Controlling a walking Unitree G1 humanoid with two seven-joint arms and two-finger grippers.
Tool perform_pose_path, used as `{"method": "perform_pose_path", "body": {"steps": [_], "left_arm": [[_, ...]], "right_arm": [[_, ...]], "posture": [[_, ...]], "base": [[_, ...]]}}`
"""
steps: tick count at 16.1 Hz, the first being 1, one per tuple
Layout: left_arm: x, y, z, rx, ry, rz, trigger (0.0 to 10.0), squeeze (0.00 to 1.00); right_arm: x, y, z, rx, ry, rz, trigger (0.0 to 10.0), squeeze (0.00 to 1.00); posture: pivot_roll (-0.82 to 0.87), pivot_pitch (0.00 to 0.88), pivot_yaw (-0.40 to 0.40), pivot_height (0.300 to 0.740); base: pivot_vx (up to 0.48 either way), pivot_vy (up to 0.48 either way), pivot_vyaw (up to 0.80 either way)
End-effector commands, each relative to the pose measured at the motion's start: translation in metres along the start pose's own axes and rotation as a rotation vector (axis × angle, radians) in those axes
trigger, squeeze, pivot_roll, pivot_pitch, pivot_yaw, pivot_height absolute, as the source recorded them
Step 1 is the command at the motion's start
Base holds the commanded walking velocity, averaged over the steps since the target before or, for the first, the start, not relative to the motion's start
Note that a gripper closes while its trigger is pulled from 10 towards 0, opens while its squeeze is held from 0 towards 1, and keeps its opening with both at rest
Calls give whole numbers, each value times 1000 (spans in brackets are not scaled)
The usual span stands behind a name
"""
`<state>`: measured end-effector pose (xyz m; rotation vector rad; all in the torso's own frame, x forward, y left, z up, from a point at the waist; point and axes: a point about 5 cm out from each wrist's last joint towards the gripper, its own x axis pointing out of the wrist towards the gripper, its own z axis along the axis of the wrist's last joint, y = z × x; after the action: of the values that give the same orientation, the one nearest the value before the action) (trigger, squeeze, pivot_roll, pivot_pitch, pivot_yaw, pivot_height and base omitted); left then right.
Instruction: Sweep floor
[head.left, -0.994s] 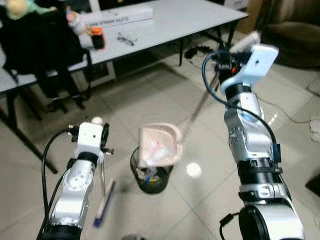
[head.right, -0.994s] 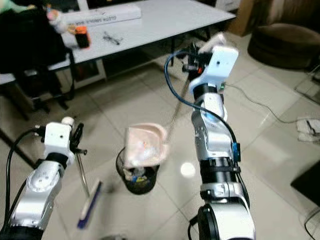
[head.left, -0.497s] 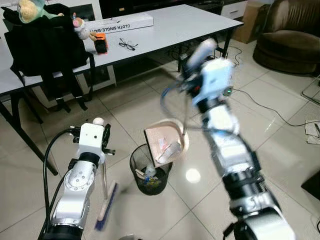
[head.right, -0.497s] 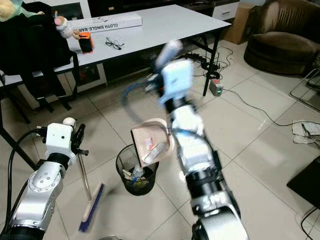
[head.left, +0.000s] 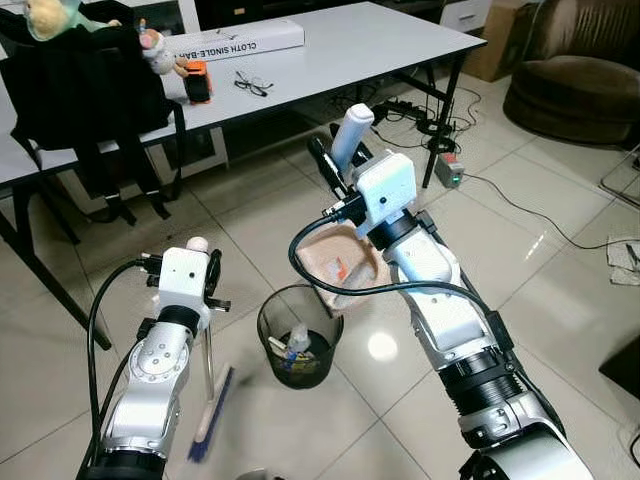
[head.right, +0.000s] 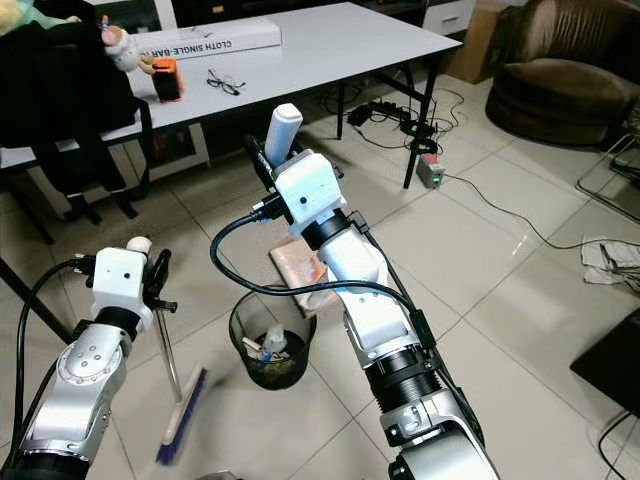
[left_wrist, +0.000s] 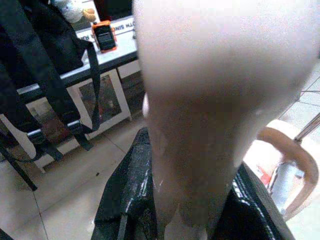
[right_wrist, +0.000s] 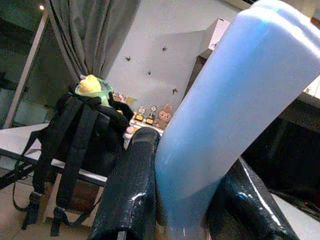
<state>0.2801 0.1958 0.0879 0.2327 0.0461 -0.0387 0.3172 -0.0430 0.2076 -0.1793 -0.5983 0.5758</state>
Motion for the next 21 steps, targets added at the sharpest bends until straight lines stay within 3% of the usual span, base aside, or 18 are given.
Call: {"method": "perform_pose_path", "body": {"steps": [1,5,12,14,15,17,19,21], "left_arm": [[3,-1,6,19,-30,-8,10000,0],[4,-2,5,17,-28,-8,10000,0],[5,-3,4,18,-24,-9,10000,0],[5,-3,4,20,-25,-10,10000,0],[5,-3,5,21,-26,-10,10000,0],[5,-3,4,22,-26,-8,10000,0],[6,-3,5,21,-26,-7,10000,0],[6,-1,4,21,-22,-2,10000,0]], "right_arm": [[3,-1,13,-1,-79,5,10000,0],[1,5,14,53,-95,64,10000,0],[0,4,17,13,-124,102,10000,0],[-1,12,19,44,-139,172,10000,0],[-2,21,20,28,-148,253,10000,0],[-3,23,20,0,-145,275,10000,0],[3,-8,19,-109,-124,48,10000,0],[0,-53,27,-152,-113,-203,10000,0]], "posture": [[-42,0,24,740],[-44,0,20,740],[-48,0,20,740],[-46,0,18,740],[-46,0,17,740],[-46,0,17,740],[-46,0,17,740],[-49,0,25,740]], "base": [[0,0,0],[0,0,0],[0,0,0],[0,0,0],[0,0,0],[0,0,0],[0,0,0],[0,0,0]]}}
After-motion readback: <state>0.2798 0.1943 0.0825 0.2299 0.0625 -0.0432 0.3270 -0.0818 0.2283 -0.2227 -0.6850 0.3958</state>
